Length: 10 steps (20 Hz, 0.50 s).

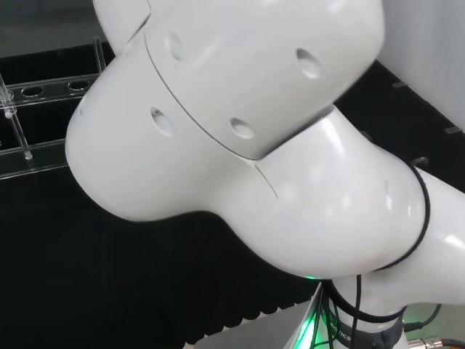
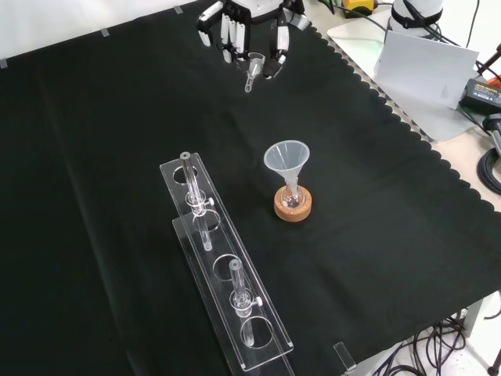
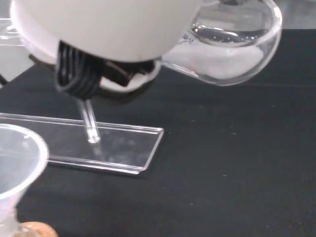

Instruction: Pour all the NaCl from the weighing funnel into the round-bottom flask.

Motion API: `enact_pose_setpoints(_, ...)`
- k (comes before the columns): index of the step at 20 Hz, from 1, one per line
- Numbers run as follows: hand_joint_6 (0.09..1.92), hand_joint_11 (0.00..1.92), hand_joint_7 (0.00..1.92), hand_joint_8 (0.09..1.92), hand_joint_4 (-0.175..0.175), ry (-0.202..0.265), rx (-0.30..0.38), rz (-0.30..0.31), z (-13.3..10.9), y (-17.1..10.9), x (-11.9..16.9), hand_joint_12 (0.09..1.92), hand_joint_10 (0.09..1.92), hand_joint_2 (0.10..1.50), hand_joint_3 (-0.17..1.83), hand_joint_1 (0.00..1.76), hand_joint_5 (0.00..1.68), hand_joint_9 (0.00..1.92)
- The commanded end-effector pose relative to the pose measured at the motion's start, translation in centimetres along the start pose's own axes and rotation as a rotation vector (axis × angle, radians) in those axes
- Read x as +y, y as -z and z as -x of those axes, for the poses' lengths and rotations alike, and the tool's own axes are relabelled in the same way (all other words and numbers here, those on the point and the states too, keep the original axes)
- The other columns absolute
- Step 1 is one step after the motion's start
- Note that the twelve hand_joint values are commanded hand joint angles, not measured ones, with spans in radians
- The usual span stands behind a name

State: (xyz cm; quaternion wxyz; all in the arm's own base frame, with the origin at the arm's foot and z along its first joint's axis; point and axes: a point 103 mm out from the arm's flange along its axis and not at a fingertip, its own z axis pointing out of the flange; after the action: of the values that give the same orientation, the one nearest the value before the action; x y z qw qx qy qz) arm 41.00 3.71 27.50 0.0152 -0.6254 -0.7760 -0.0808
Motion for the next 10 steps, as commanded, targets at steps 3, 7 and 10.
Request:
enact_pose_setpoints(3, 0.09, 0.24, 1.76, 0.09, 0.175, 0.065, 0.021, -0.017, -1.7, -0.2, 0.0, 1.46, 0.19, 0.58, 0.64, 1.17, 1.58, 1.34)
enact_pose_setpoints(7, 0.09, 0.24, 1.76, 0.09, 0.175, 0.115, 0.019, -0.034, -2.6, -0.5, 0.4, 1.46, 0.19, 0.58, 0.64, 1.17, 1.58, 1.34)
enact_pose_setpoints(10, 0.09, 0.24, 1.76, 0.09, 0.175, 0.156, 0.018, -0.046, -3.3, -0.7, 0.6, 1.46, 0.19, 0.58, 0.64, 1.17, 1.58, 1.34)
